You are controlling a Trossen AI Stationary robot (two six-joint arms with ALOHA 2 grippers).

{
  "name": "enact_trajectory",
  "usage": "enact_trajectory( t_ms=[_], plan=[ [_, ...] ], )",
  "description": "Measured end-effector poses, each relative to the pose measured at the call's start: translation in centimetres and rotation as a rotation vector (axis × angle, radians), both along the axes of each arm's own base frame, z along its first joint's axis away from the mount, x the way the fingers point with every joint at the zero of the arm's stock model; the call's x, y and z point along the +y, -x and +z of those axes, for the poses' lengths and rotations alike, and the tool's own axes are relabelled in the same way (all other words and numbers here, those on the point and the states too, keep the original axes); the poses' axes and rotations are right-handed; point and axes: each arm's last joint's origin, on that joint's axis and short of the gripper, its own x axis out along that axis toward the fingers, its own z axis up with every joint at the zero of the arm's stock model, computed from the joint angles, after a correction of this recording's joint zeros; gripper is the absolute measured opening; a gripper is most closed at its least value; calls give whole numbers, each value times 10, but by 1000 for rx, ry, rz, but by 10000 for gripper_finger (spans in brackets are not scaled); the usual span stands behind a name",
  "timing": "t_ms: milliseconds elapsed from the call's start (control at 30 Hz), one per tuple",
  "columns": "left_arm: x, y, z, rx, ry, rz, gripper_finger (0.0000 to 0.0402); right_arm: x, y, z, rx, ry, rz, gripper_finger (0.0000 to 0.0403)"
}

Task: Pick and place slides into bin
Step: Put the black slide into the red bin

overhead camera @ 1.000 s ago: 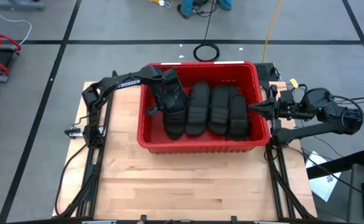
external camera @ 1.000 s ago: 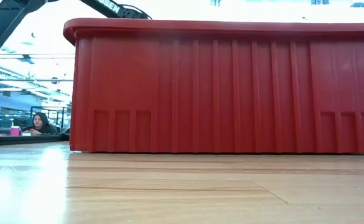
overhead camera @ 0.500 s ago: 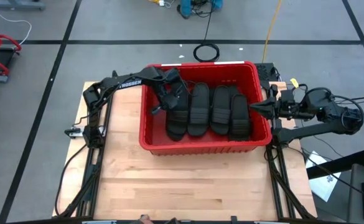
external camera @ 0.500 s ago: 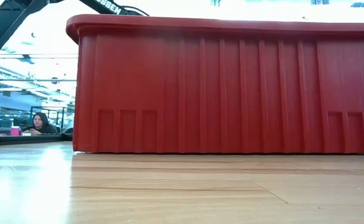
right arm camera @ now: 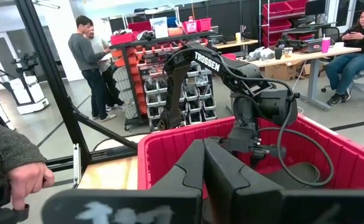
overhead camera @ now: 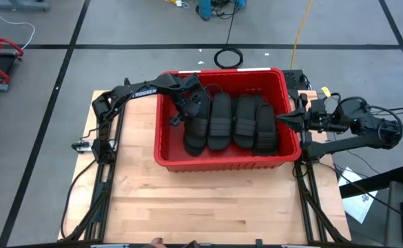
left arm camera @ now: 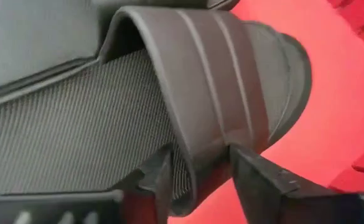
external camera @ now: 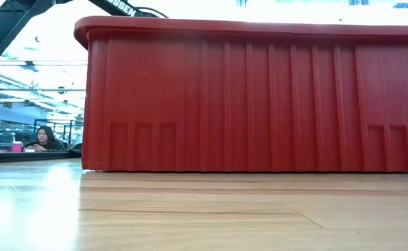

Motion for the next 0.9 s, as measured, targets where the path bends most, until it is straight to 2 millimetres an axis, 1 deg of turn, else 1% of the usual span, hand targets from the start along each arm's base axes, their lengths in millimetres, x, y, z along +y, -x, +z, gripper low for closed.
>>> enact_trajectory(
  t_ms=[133, 233, 400, 500, 600, 800, 900],
  plan=[
    [1, 1, -1, 47, -13, 88, 188, 0, 0, 0, 0, 0, 0, 0],
    [0, 4, 3, 73, -15, 106, 211, 0, 0, 0, 0, 0, 0, 0],
    [-5, 11, 24, 12, -26, 101, 234, 0, 0, 0, 3, 0, 3, 0],
    [-10, 15, 38, -24, -39, 98, 236, 0, 0, -1, 11, 1, 3, 0],
    [-12, 18, 46, -45, -46, 97, 232, 0, 0, -2, 18, 1, 4, 0],
    [-17, 17, 47, -27, -25, 137, 222, 0, 0, -2, 24, 2, 4, 0],
    [-20, 15, 46, 5, -72, 163, 214, 0, 0, -3, 34, 2, 5, 0]
  ],
)
